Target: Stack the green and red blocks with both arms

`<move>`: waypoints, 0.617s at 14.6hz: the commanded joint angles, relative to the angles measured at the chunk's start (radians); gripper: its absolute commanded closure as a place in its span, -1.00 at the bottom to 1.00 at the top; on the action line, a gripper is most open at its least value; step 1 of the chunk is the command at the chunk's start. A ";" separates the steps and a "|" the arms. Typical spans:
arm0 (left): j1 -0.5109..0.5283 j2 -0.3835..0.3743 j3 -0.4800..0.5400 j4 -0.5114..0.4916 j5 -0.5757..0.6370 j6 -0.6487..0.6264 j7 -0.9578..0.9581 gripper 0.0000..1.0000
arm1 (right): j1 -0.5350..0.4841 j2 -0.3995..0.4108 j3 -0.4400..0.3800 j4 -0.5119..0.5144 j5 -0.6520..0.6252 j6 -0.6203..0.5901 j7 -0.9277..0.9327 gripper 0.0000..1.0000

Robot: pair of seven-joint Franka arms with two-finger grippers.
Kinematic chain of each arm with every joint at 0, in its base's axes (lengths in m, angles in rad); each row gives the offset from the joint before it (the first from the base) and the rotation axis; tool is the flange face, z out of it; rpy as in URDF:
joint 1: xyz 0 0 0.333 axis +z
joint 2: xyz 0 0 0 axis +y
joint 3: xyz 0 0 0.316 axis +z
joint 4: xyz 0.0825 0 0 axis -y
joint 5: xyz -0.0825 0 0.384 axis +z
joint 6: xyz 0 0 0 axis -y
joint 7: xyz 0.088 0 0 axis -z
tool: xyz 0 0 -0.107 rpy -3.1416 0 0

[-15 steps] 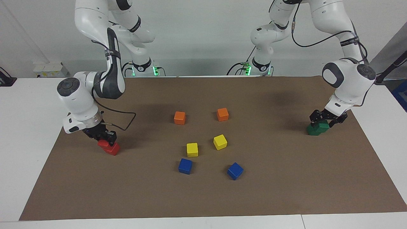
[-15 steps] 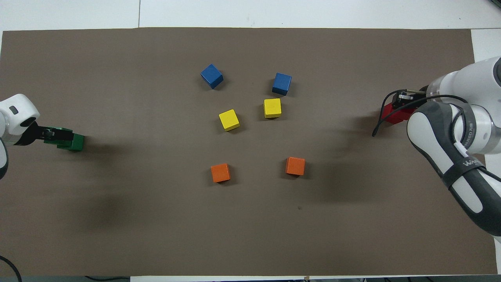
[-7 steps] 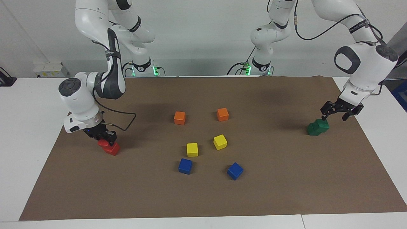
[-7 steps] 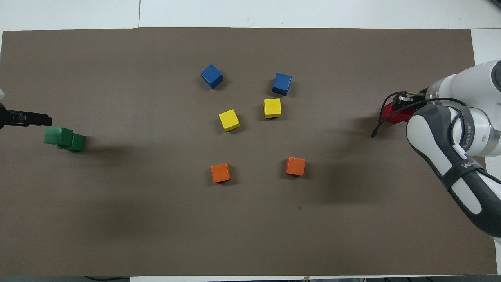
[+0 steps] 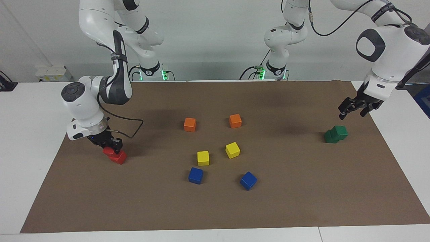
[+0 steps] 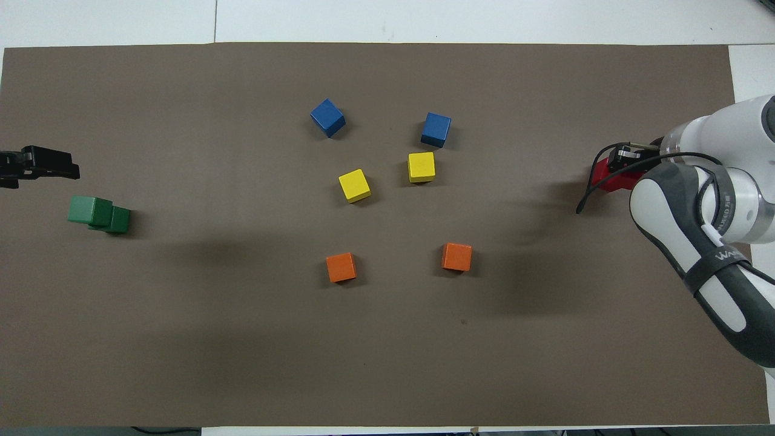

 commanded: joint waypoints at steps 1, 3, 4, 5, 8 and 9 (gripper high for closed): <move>-0.021 -0.023 0.008 0.049 -0.002 -0.101 -0.037 -1.00 | -0.022 -0.028 0.010 -0.031 -0.025 0.024 0.029 1.00; -0.032 -0.023 0.009 0.088 -0.009 -0.164 -0.037 -1.00 | -0.022 -0.028 0.010 -0.031 -0.025 0.026 0.027 1.00; -0.038 -0.023 0.009 0.103 -0.011 -0.183 -0.042 -1.00 | -0.022 -0.028 0.010 -0.033 -0.025 0.026 0.027 0.71; -0.054 -0.023 0.015 0.117 -0.013 -0.200 -0.062 -1.00 | -0.025 -0.028 0.010 -0.033 -0.025 0.027 0.027 -0.24; -0.095 -0.023 0.026 0.148 -0.011 -0.252 -0.115 -1.00 | -0.028 -0.028 0.010 -0.033 -0.025 0.032 0.027 -1.00; -0.097 -0.029 0.026 0.154 -0.009 -0.273 -0.116 -1.00 | -0.028 -0.028 0.011 -0.033 -0.025 0.032 0.027 -1.00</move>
